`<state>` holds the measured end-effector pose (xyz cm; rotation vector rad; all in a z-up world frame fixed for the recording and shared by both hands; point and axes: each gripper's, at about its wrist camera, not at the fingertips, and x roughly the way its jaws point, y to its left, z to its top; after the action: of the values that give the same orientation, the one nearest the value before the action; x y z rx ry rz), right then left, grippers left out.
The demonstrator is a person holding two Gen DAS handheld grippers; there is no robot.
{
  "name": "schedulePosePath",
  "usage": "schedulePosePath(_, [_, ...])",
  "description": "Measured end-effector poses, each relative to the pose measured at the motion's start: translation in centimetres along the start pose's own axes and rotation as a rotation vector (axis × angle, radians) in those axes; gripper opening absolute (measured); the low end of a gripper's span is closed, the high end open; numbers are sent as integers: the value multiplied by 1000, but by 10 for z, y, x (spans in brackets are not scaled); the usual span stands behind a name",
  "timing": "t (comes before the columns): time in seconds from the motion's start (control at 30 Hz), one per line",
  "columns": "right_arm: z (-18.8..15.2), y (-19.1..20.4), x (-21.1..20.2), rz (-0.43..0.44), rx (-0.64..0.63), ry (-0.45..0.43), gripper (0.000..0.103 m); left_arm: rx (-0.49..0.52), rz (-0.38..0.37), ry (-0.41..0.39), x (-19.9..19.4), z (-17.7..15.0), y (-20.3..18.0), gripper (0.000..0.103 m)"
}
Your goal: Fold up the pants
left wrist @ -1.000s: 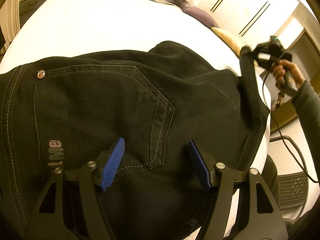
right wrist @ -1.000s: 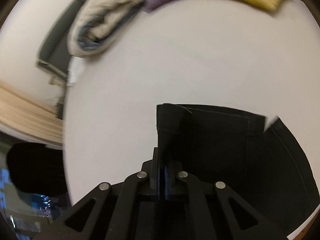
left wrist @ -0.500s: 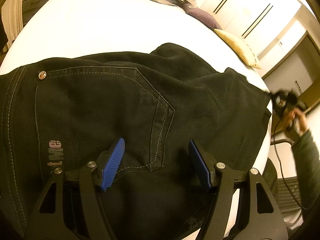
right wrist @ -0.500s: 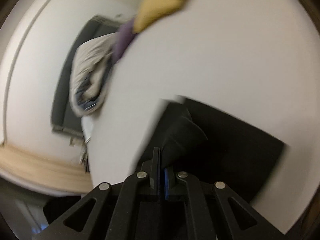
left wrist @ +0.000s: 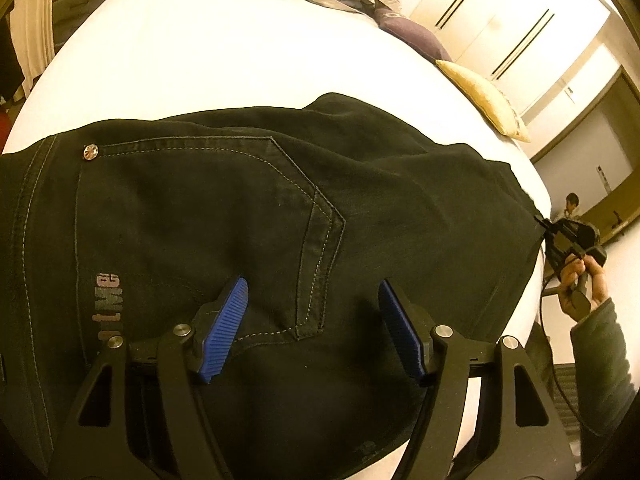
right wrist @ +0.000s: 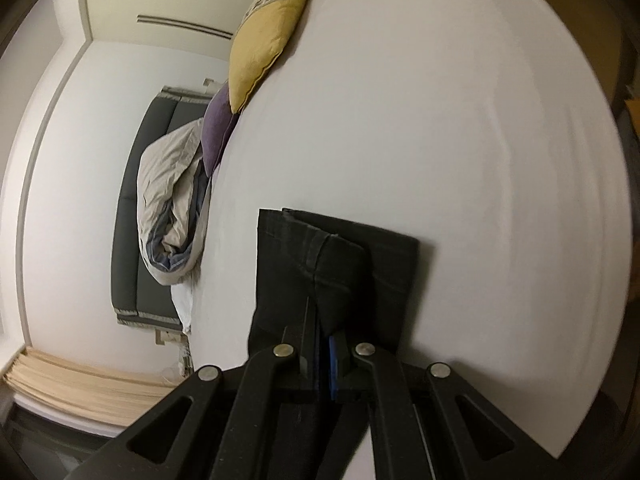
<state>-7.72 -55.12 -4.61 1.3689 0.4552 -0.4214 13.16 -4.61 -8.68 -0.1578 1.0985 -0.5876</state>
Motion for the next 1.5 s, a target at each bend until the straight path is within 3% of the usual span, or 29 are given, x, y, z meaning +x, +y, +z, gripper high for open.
schedulePosePath(0.17, [4, -8, 5, -45, 18, 34, 4, 23, 14, 3, 3, 1, -4, 67])
schedulePosePath(0.4, [2, -6, -2, -80, 17, 11, 3, 9, -4, 0, -4, 0, -7, 67])
schedulePosePath(0.53, [0, -18, -3, -77, 19, 20, 1, 5, -10, -12, -6, -3, -2, 67])
schedulePosePath(0.63, [-4, -12, -3, -84, -68, 9, 2, 0, -15, -20, -7, -3, -2, 67])
schedulePosePath(0.7, [-2, -18, -5, -39, -41, 28, 4, 4, -15, -23, -6, -2, -2, 67])
schedulePosePath(0.8, [3, -25, -18, -18, 19, 27, 14, 3, -24, -28, -7, -4, 3, 67])
schedulePosePath(0.83, [4, -19, -29, -56, -1, -17, 25, 2, -27, -31, -7, -6, 4, 67])
schedulePosePath(0.87, [4, -11, -39, -127, -32, -75, 44, 2, -27, -35, -7, -7, 4, 67])
schedulePosePath(0.93, [4, 11, -63, -244, -87, -219, 66, 6, -25, -39, -5, -8, 4, 67])
schedulePosePath(0.97, [5, 22, -68, -228, -105, -238, 66, 7, -25, -40, -5, -10, 5, 67])
schedulePosePath(1.07, [-3, 66, -49, -115, -233, -98, 62, 9, -23, -42, -3, -11, 5, 67])
schedulePosePath(1.2, [-74, 151, 28, 87, -500, 296, 60, 4, -24, -44, -3, -12, 6, 67])
schedulePosePath(1.33, [-139, 176, 106, 125, -589, 602, 52, -1, -34, -42, -4, -12, 7, 67])
schedulePosePath(1.43, [-149, 161, 162, 24, -586, 678, 49, -7, -45, -43, -4, -12, 10, 67])
schedulePosePath(1.5, [-123, 140, 180, -79, -542, 596, 33, -5, -49, -44, -4, -12, 11, 67])
